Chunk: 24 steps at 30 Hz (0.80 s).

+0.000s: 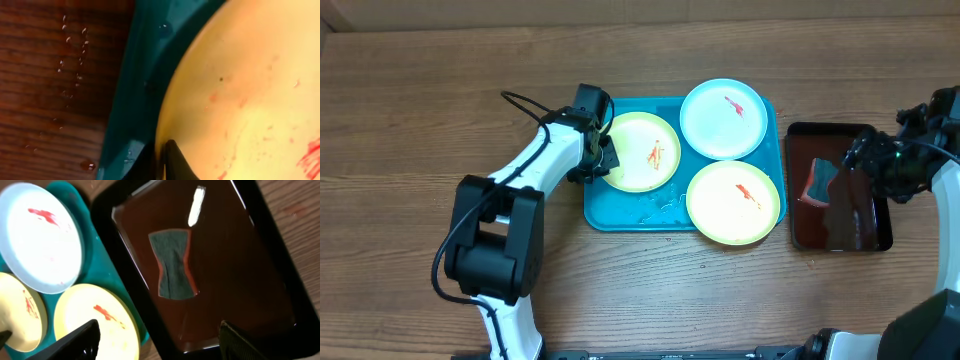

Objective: Clean dirty plates on tray and stack at the side
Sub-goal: 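Reach right gripper into the brown tray and grasp the green sponge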

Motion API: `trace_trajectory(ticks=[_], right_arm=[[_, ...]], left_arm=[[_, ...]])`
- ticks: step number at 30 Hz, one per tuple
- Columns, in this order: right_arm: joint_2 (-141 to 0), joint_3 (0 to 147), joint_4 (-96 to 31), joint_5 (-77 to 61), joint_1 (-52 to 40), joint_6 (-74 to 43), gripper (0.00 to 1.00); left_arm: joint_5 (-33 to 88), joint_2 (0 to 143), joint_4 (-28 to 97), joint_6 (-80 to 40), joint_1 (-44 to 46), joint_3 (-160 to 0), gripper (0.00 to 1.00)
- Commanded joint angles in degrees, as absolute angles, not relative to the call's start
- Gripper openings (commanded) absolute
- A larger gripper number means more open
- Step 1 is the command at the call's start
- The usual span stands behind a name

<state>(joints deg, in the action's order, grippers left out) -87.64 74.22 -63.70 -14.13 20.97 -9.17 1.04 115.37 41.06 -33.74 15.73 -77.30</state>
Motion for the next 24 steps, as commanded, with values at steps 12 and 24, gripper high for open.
trace_trajectory(ticks=[12, 24], right_arm=[[-92.0, 72.3, -61.0, -11.1, 20.8, -13.5, 0.66], [-102.0, 72.3, -55.3, -7.2, 14.0, -13.1, 0.56]], left_arm=[[1.1, 118.2, 40.4, -33.9, 15.7, -76.9, 0.04], [1.5, 118.2, 40.3, -33.9, 15.8, -76.9, 0.04]])
